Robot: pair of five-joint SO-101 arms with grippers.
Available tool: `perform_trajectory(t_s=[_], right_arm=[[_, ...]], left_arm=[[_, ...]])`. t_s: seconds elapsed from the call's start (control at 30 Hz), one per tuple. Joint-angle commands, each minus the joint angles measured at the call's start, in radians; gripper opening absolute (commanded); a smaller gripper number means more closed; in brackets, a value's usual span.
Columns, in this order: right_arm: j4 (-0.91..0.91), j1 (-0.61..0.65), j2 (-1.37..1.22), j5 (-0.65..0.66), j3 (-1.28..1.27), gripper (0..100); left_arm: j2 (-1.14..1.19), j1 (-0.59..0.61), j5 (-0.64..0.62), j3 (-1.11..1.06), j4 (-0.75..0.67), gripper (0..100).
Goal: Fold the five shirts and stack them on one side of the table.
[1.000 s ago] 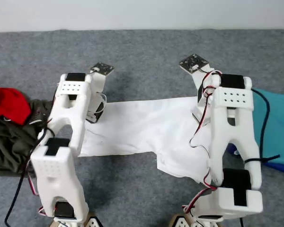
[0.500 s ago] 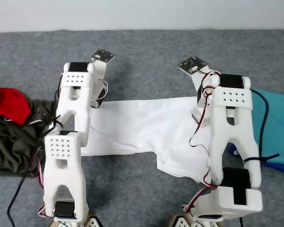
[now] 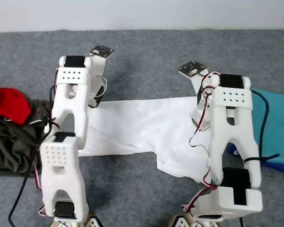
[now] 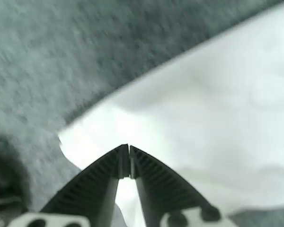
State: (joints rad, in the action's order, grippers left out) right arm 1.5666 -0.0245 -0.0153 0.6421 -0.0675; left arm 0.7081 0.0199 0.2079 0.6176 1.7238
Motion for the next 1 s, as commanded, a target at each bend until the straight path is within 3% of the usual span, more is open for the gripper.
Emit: perform_trajectory(t_s=[0.0,0.3,0.63,0.97], right_arm=[[0.008,-0.008,0.071,-0.012,0.014,6.4],[0.01,-0.012,0.074,-0.012,0.012,6.4],[0.01,-0.005,0.074,-0.012,0.009,6.4],[0.031,-0.005,0.074,-0.012,0.012,6.4]], left_arm=[[-0.11,0.02,-0.006,-0.102,-0.043,1],[0.068,0.101,-0.011,-0.107,-0.204,1],[0.233,0.092,-0.014,0.243,-0.218,1],[0.244,0.081,-0.015,0.506,0.037,1]])
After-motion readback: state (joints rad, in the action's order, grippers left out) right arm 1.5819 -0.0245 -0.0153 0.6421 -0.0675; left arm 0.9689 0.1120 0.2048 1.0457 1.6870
